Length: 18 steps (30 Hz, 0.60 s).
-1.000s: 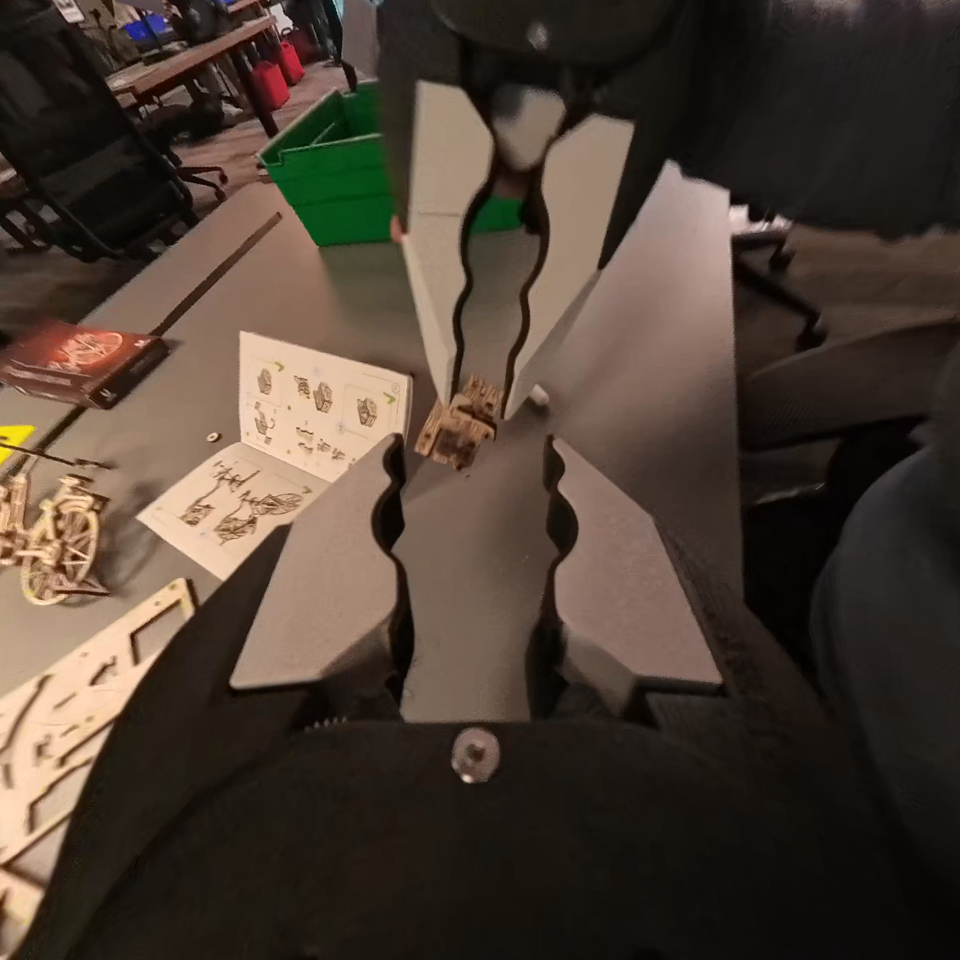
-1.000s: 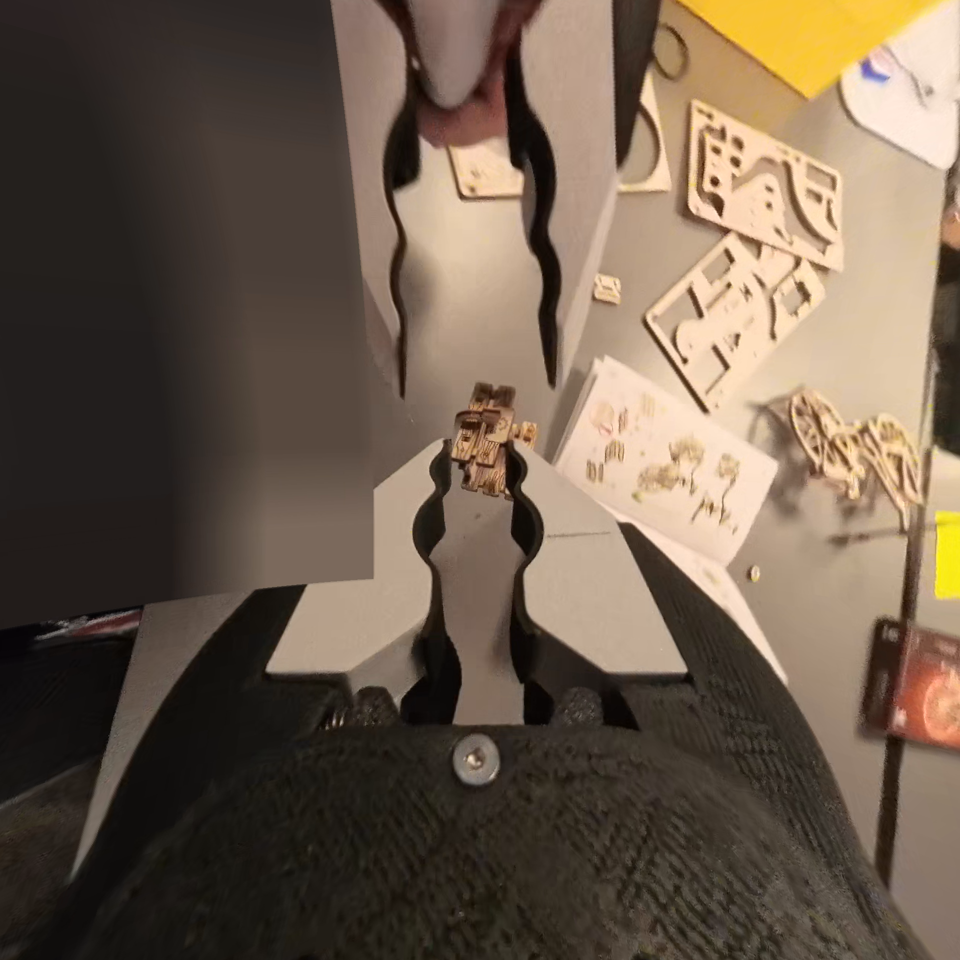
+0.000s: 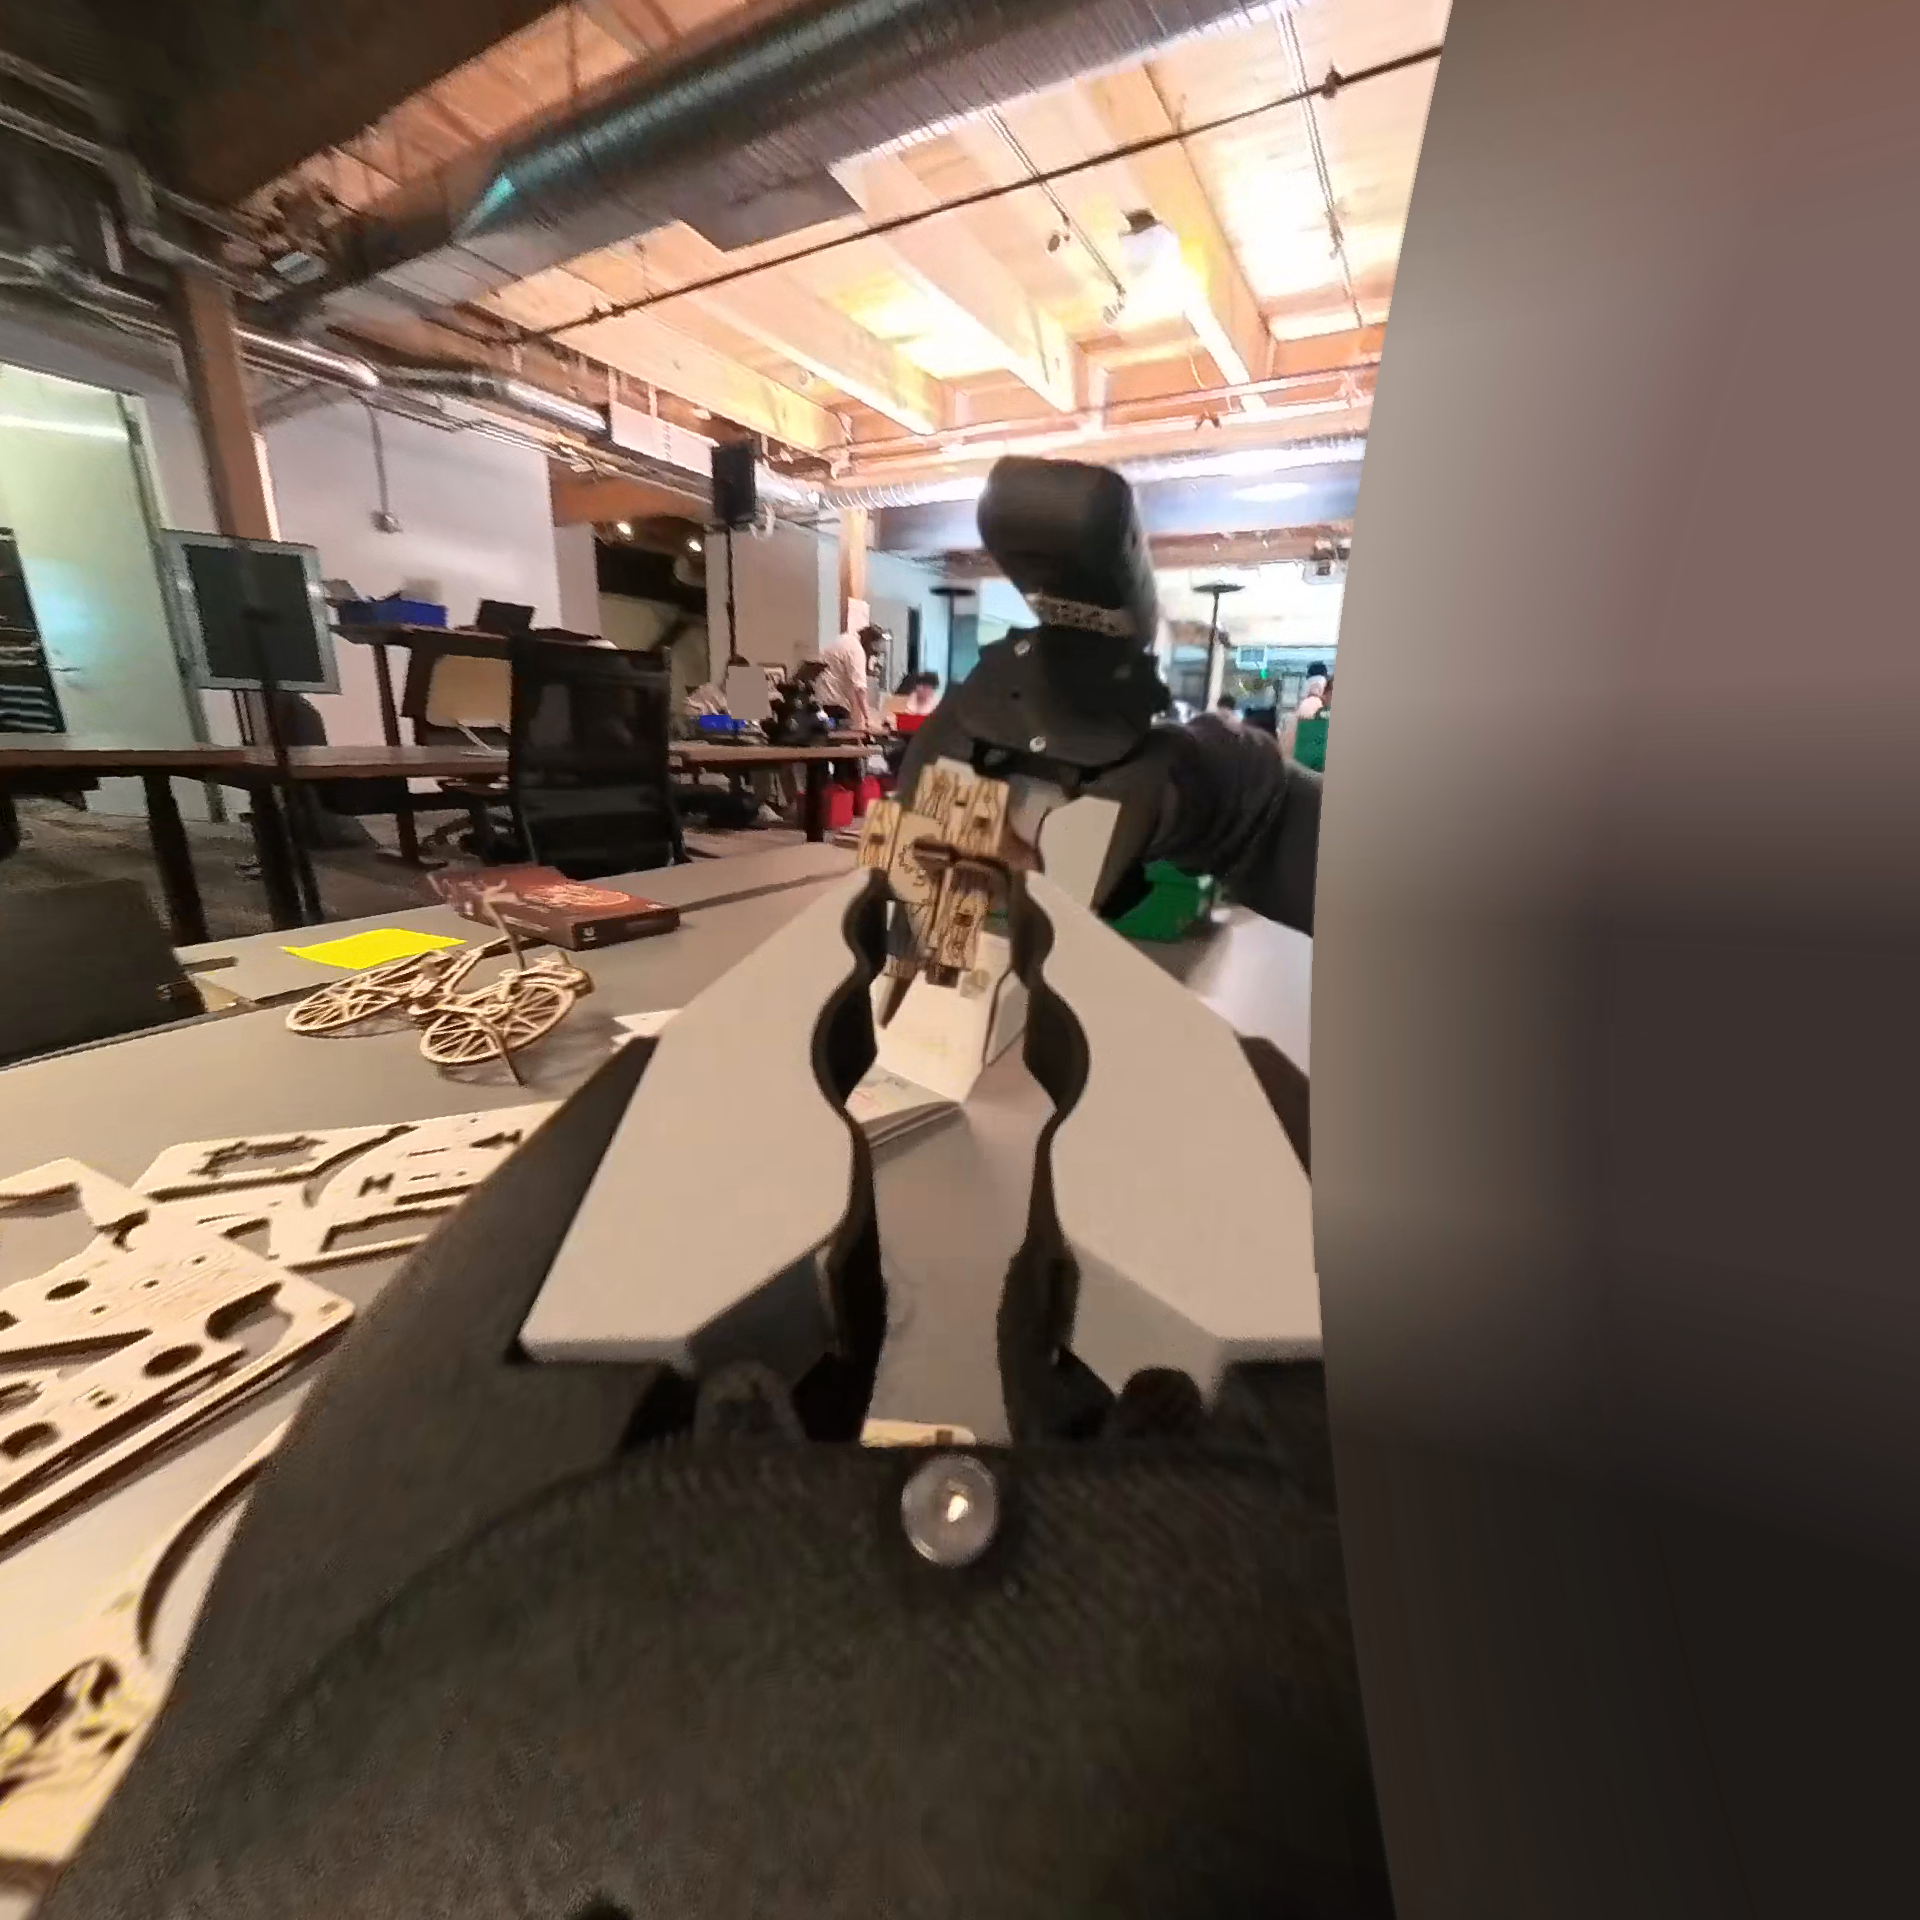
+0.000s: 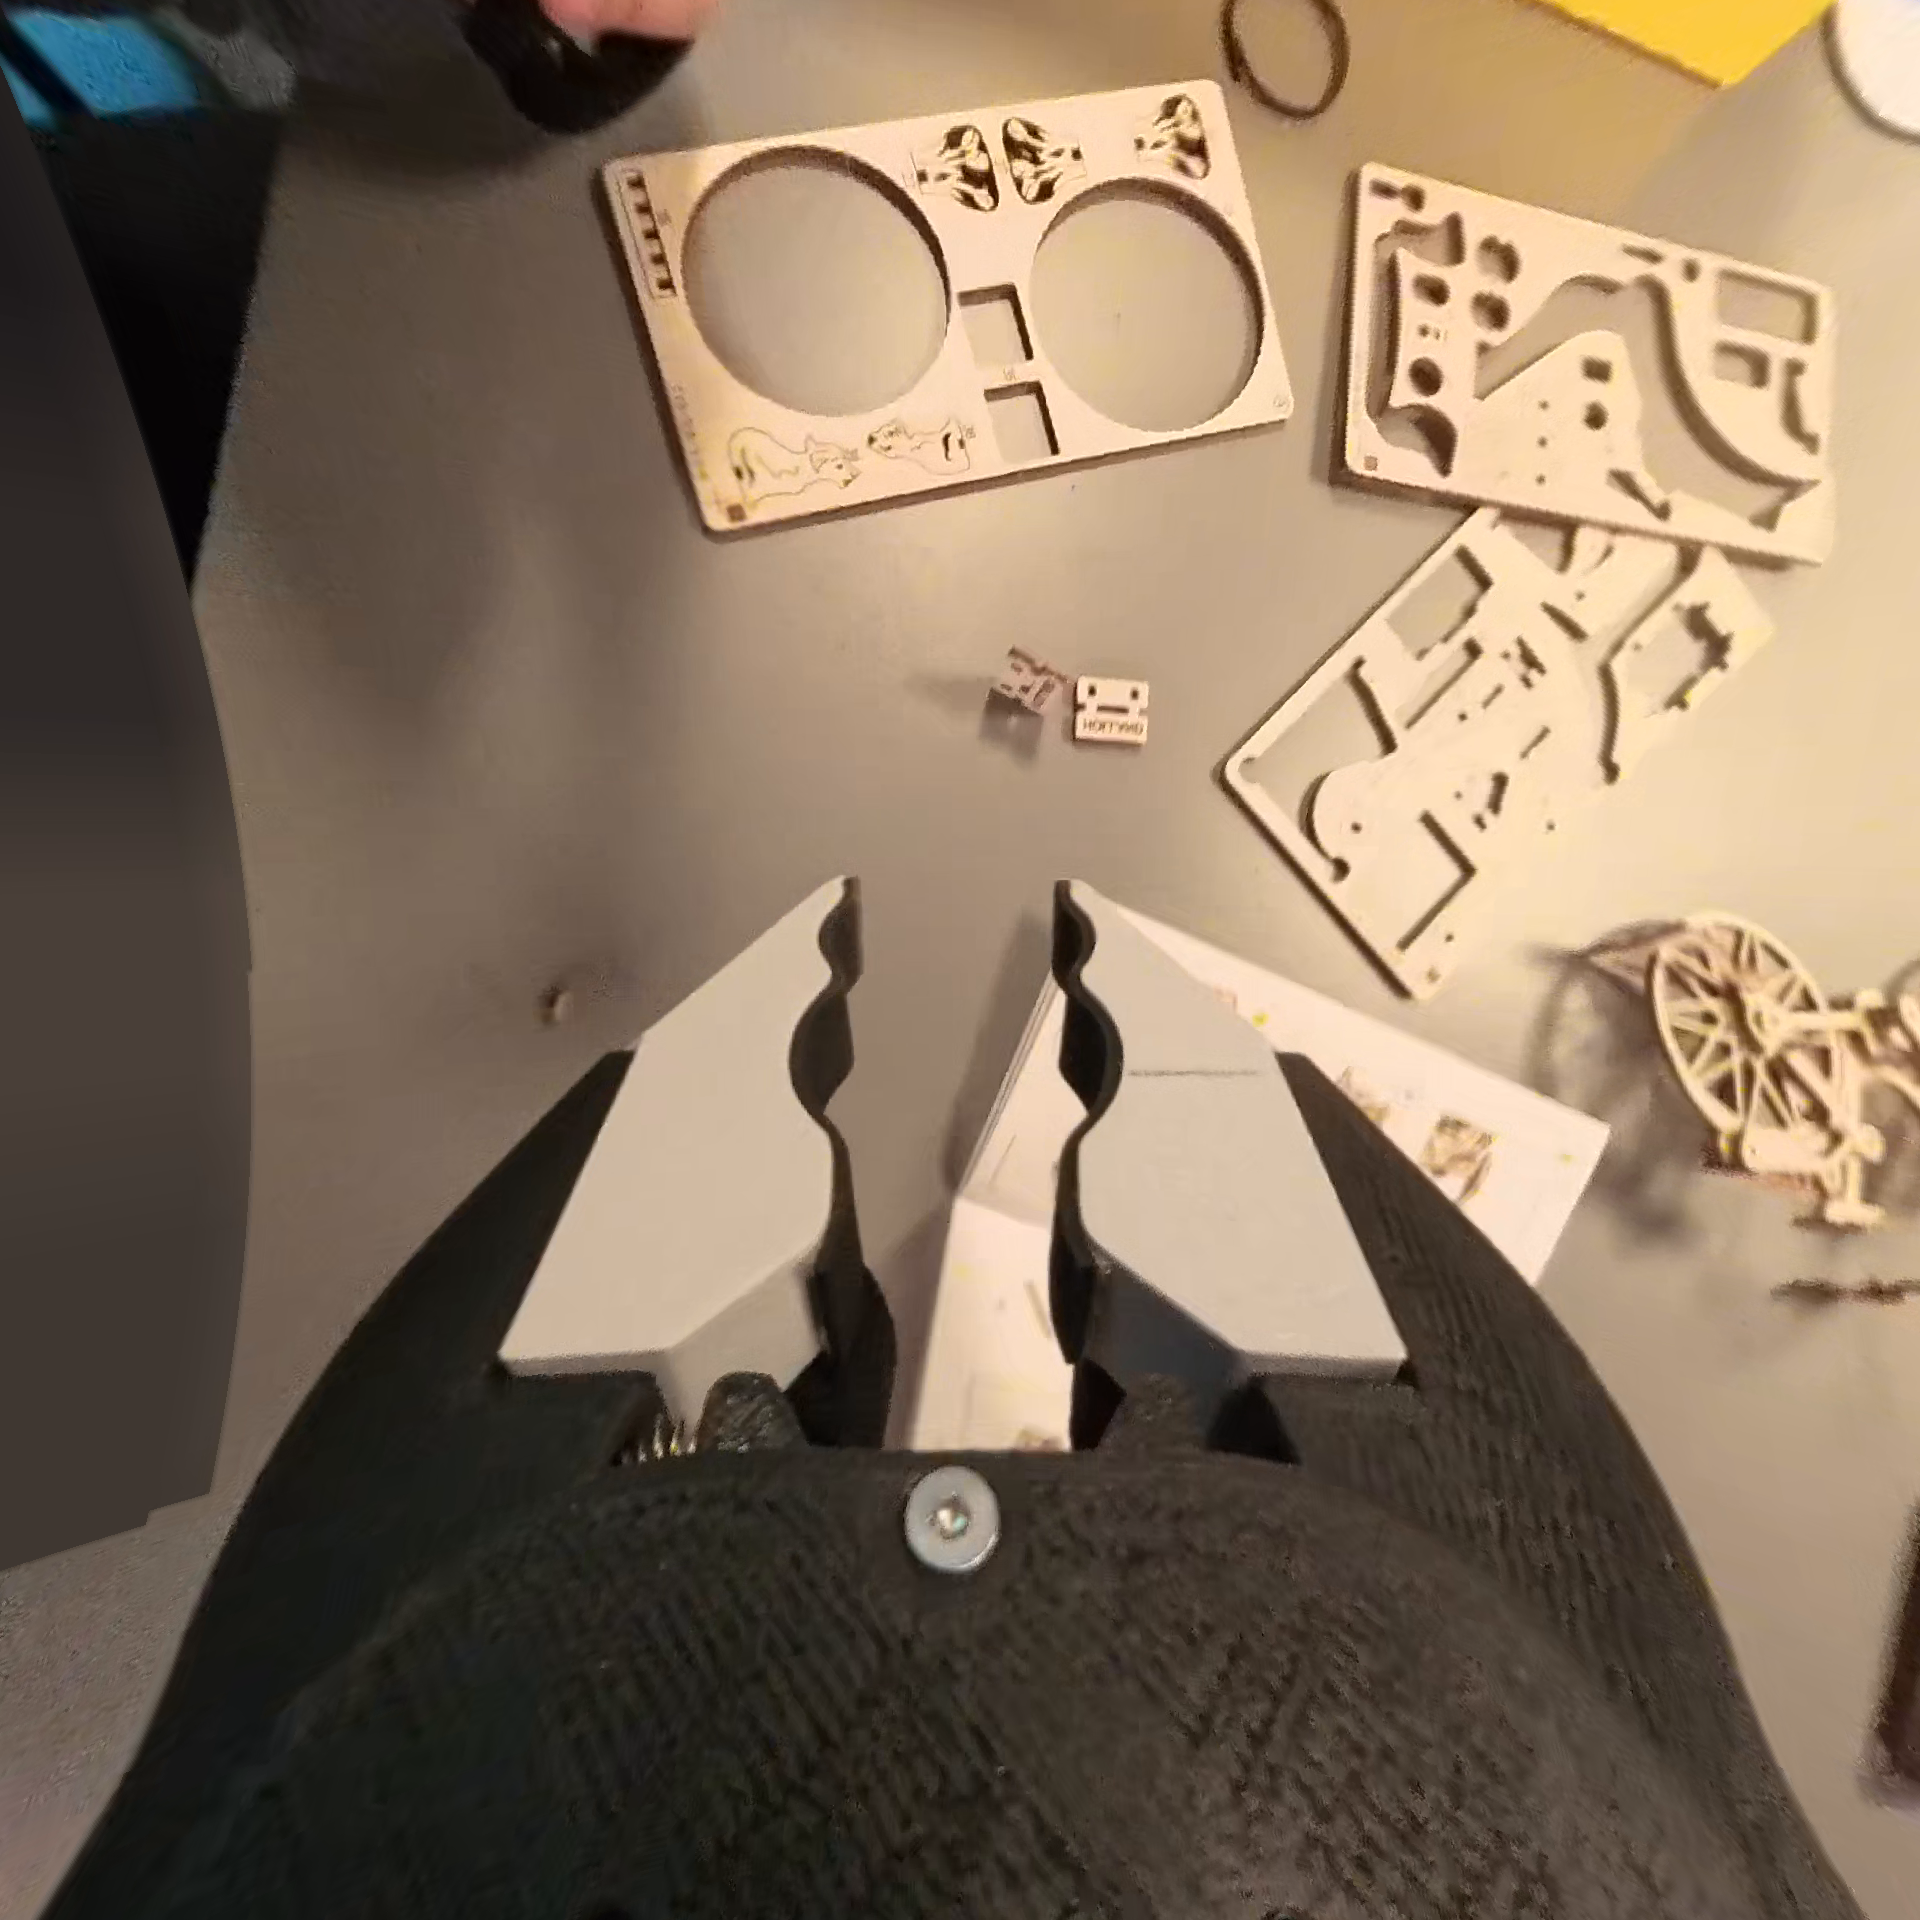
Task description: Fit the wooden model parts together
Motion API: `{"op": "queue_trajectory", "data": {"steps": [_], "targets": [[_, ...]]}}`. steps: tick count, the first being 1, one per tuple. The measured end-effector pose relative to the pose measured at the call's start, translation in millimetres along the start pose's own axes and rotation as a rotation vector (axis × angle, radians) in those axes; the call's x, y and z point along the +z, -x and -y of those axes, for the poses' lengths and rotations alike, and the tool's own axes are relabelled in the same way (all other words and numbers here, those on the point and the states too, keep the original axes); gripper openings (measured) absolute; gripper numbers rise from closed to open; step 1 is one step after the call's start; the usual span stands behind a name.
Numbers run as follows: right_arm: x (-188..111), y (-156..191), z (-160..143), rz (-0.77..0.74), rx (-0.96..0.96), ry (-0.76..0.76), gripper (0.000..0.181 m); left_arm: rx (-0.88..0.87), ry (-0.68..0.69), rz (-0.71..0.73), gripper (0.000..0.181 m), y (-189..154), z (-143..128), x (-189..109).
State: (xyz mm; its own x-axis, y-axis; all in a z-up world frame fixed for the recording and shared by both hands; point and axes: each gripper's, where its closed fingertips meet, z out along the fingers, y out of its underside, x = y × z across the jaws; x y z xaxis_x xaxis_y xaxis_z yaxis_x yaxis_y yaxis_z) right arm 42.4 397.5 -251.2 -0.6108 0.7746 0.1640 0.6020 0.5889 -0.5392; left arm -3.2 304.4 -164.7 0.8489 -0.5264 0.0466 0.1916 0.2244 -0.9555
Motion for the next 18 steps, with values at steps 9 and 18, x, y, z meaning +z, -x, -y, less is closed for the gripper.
{"op": "queue_trajectory", "data": {"steps": [9, 18], "targets": [[55.5, -13.6, 17.1, 0.242, 0.104, 0.147, 0.036, -0.011, -0.05, 0.076, 0.021, 14.7, 0.9, -10.7], [72.8, -11.9, 16.1, 0.119, 0.229, 0.095, 0.03, -0.036, -0.032, 0.066, 0.021, 16.7, -2.7, -9.1]]}}
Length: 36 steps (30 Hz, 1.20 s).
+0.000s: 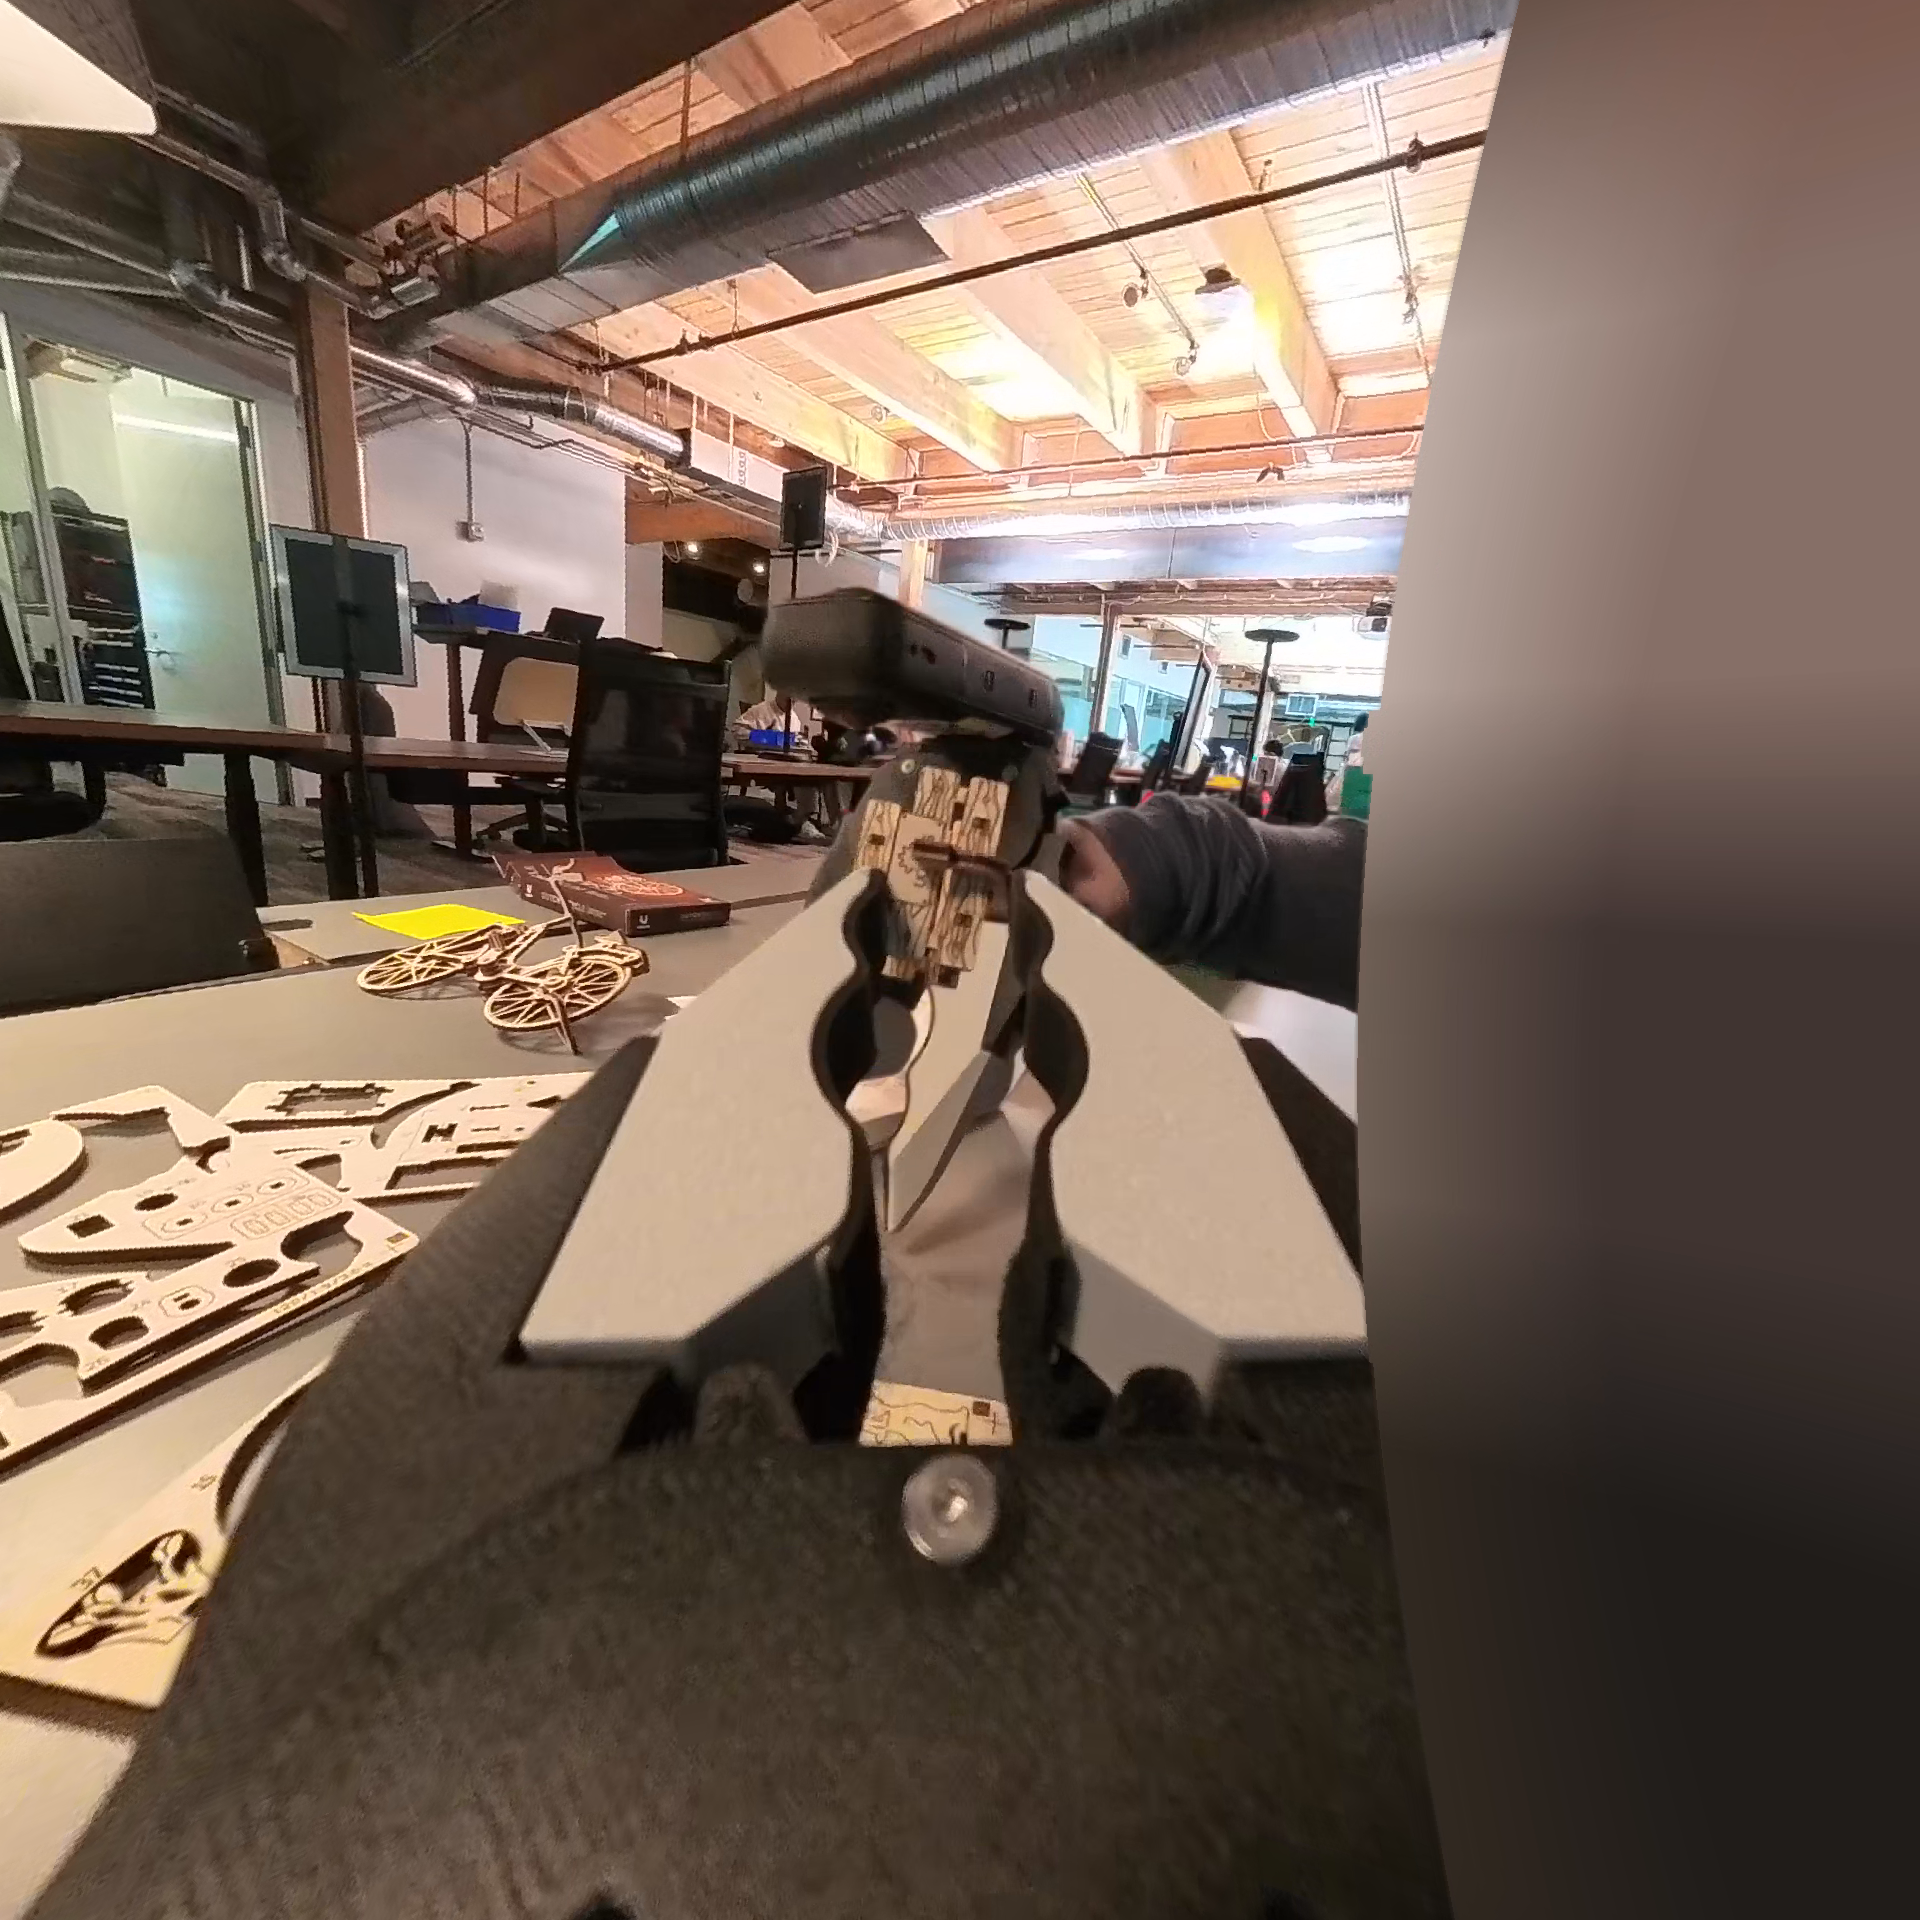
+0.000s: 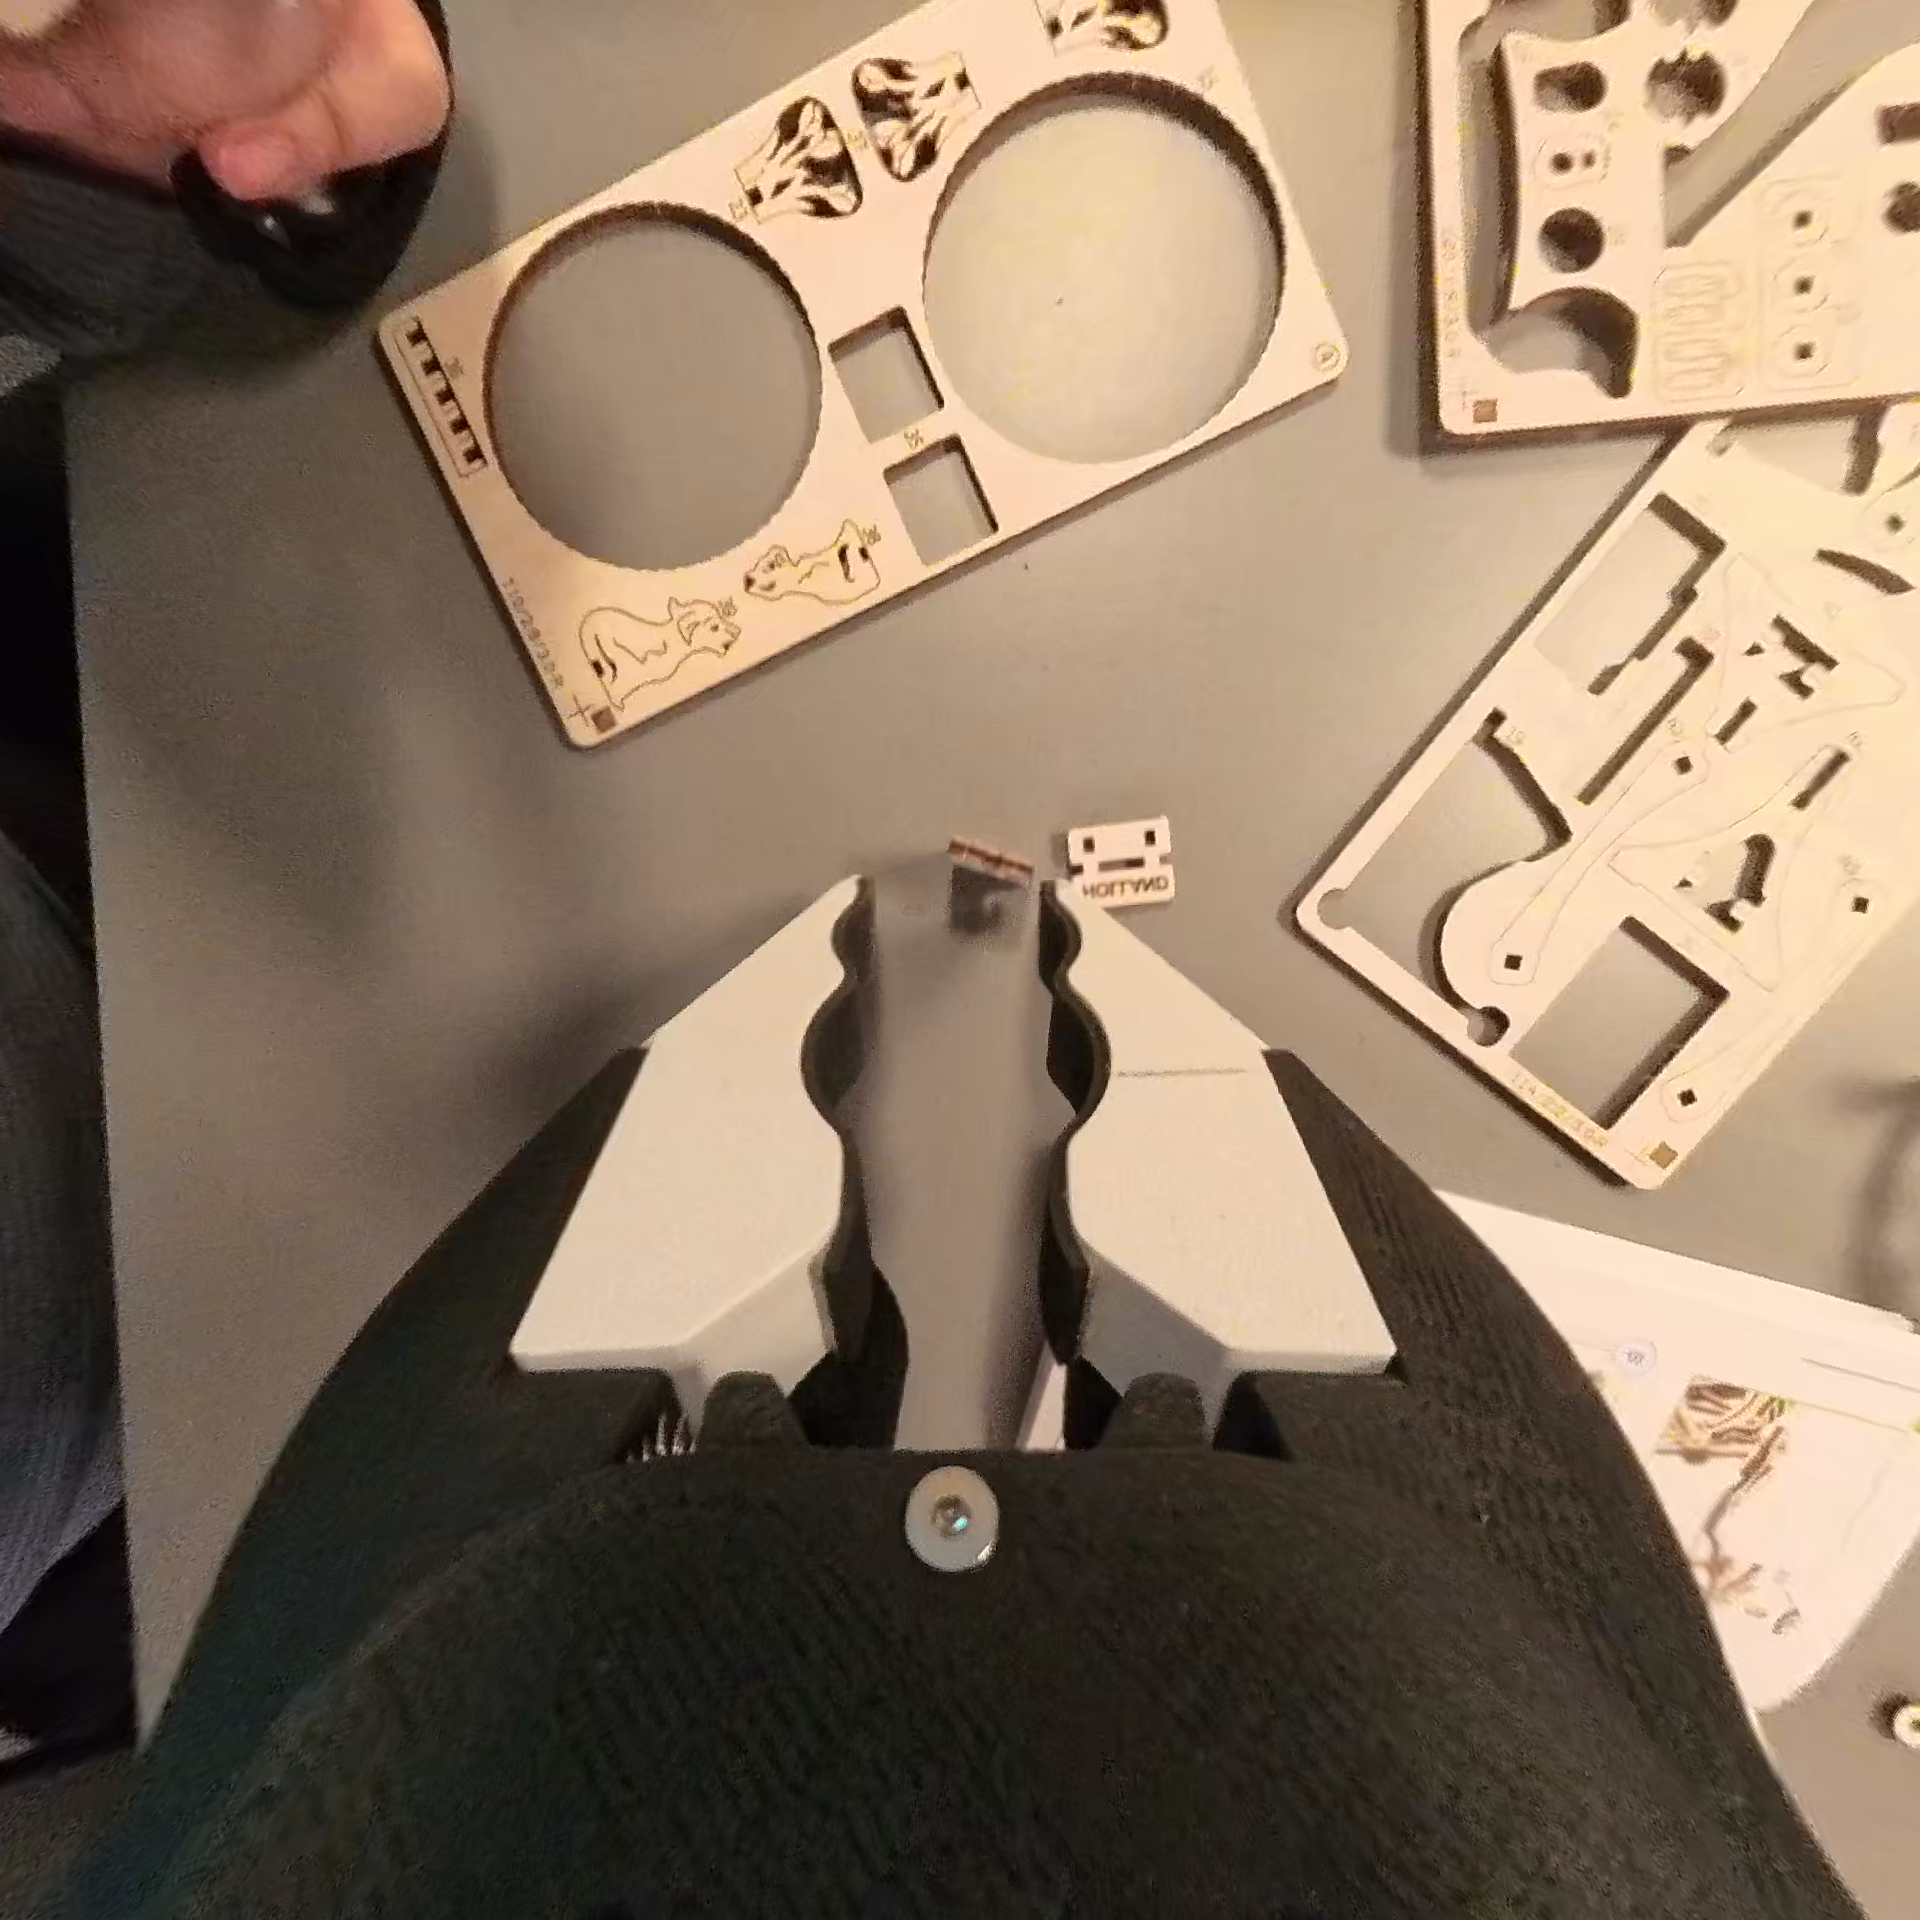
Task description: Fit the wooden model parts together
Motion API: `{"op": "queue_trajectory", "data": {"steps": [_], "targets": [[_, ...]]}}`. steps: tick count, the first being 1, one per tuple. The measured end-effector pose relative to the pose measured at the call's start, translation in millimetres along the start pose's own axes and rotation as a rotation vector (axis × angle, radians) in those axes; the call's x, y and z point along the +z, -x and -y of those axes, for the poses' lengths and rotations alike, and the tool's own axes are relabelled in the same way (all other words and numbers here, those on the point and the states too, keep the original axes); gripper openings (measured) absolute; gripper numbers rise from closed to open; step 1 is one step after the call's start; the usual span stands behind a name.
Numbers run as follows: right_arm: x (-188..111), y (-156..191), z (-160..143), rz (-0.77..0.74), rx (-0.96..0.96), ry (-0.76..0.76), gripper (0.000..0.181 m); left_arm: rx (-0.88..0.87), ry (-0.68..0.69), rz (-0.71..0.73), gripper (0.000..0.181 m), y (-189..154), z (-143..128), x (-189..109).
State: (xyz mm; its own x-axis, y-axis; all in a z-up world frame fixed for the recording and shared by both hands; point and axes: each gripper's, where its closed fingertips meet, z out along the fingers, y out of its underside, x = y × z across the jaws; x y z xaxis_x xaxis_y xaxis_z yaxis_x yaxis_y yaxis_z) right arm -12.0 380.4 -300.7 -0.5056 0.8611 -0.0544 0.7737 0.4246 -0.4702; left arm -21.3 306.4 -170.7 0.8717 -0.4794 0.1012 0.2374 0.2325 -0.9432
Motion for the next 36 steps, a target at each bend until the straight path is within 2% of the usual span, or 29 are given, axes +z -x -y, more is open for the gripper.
{"op": "queue_trajectory", "data": {"steps": [6, 11, 14, 17, 22, 24, 31, 35, 36], "targets": [[5.9, -1.1, 8.4, -0.062, -0.056, -0.023, 0.028, -0.011, -0.007, -0.001, 0.021, 0.6, 1.0, -1.0], [3.7, 0.1, 5.0, -0.045, -0.017, -0.035, 0.024, -0.021, -0.014, -0.005, 0.021, 0.8, 2.0, -1.8], [0.6, 8.0, -12.0, -0.011, -0.041, 0.036, 0.021, -0.027, -0.015, -0.009, 0.021, 0.6, 2.0, -1.9], [-4.6, 19.1, -25.0, 0.046, -0.052, 0.07, 0.026, -0.032, -0.018, -0.009, 0.021, 1.0, 2.4, -2.2], [-12.7, 17.4, 9.9, 0.001, -0.167, -0.143, 0.038, -0.039, -0.014, -0.017, 0.021, 0.4, 1.6, -1.9], [-9.7, 11.5, 18.8, -0.025, -0.197, -0.171, 0.04, -0.039, -0.012, -0.017, 0.021, 0.3, 1.2, -1.7], [11.9, -3.1, 6.7, -0.024, -0.061, -0.027, 0.027, -0.05, -0.02, -0.004, 0.021, 3.4, 2.2, -3.4], [15.1, -3.2, 13.0, 0.01, 0.001, -0.077, 0.026, -0.059, -0.024, -0.008, 0.021, 3.7, 2.7, -3.8], [15.9, -1.9, 13.4, 0.026, 0.008, -0.08, 0.02, -0.061, -0.023, -0.009, 0.021, 3.9, 2.6, -3.8]]}}
